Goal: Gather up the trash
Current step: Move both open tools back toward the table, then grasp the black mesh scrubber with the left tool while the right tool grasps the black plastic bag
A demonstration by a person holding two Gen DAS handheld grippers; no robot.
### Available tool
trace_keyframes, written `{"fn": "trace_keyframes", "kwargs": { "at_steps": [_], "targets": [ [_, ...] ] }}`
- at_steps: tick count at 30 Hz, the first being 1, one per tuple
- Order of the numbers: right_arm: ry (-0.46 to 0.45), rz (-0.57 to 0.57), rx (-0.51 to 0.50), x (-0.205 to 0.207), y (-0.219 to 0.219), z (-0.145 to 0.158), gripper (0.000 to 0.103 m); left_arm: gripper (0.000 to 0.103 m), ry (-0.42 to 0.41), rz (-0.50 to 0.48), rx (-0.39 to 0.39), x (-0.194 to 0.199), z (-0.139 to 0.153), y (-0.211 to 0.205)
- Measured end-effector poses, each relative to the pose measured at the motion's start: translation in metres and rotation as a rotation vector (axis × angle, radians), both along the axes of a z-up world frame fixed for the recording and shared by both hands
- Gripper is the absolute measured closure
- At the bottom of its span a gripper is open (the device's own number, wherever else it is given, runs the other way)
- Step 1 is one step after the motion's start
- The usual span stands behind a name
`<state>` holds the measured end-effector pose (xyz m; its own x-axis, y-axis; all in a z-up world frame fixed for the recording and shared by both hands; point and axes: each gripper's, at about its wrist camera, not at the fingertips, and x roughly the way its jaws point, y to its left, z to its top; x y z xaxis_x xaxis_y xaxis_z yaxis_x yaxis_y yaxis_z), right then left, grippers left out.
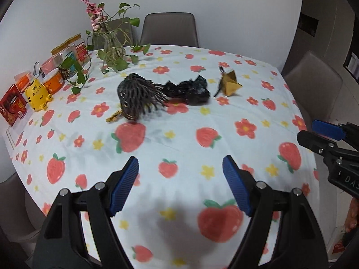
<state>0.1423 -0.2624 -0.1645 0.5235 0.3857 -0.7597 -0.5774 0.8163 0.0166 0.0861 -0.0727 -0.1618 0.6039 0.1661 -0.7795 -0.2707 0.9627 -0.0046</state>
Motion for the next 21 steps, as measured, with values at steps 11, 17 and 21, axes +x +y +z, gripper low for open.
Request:
{"fn": "trace_keyframes", "kwargs": {
  "at_steps": [11, 17, 21],
  "targets": [
    [0.007, 0.007, -0.040, 0.091, 0.115, -0.024, 0.053, 0.026, -0.026, 0.027, 0.009, 0.082, -0.003, 0.101],
    [0.033, 0.036, -0.085, 0.132, 0.148, -0.059, 0.047, 0.026, 0.020, 0.067, -0.018, 0.121, -0.039, 0.131],
    [0.073, 0.063, -0.118, 0.153, 0.165, -0.088, 0.047, 0.026, 0.058, 0.085, -0.042, 0.140, -0.066, 0.145]
  ]
}}
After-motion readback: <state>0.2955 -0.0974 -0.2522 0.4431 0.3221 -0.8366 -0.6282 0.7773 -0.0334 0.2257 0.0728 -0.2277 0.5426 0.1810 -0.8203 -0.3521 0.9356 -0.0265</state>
